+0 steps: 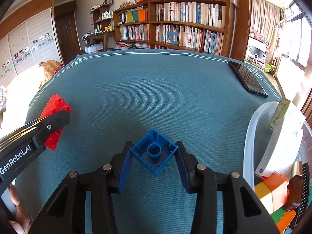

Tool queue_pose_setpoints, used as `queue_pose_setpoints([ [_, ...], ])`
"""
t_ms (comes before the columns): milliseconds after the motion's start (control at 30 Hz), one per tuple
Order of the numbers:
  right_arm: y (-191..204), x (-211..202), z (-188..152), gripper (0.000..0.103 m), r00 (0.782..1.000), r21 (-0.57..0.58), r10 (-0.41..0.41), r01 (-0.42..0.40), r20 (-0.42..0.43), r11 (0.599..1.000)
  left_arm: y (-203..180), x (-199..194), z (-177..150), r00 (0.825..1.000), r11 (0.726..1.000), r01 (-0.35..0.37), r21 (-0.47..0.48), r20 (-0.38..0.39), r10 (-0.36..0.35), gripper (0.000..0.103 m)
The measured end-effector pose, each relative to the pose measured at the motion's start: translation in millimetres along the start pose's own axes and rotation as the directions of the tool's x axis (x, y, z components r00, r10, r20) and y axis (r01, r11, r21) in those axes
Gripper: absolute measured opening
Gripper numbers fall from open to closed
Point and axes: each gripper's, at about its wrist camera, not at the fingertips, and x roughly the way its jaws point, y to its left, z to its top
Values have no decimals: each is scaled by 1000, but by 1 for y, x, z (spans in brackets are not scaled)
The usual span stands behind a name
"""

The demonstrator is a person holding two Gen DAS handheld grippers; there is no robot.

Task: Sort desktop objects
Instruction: 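Close right tool on blue block while left tool holds red block, then carry blue block into bowl with right tool while left tool carries red block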

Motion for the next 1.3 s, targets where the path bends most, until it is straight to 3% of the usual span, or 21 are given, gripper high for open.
queue_pose_setpoints([
  [333,-12,-41,-2,48,996,55,-19,14,85,998,-15,-6,-3,1000,999,7,47,23,-8,25],
  [600,-35,-67,-6,48,989,117,-81,66,126,991,-26,-12,-5,999,997,18,78,37,-21,25],
  [1300,-117,-108,-27,48,955,296,-254,201,153,934,-61,-28,-13,996,983,49,175,64,-61,25],
])
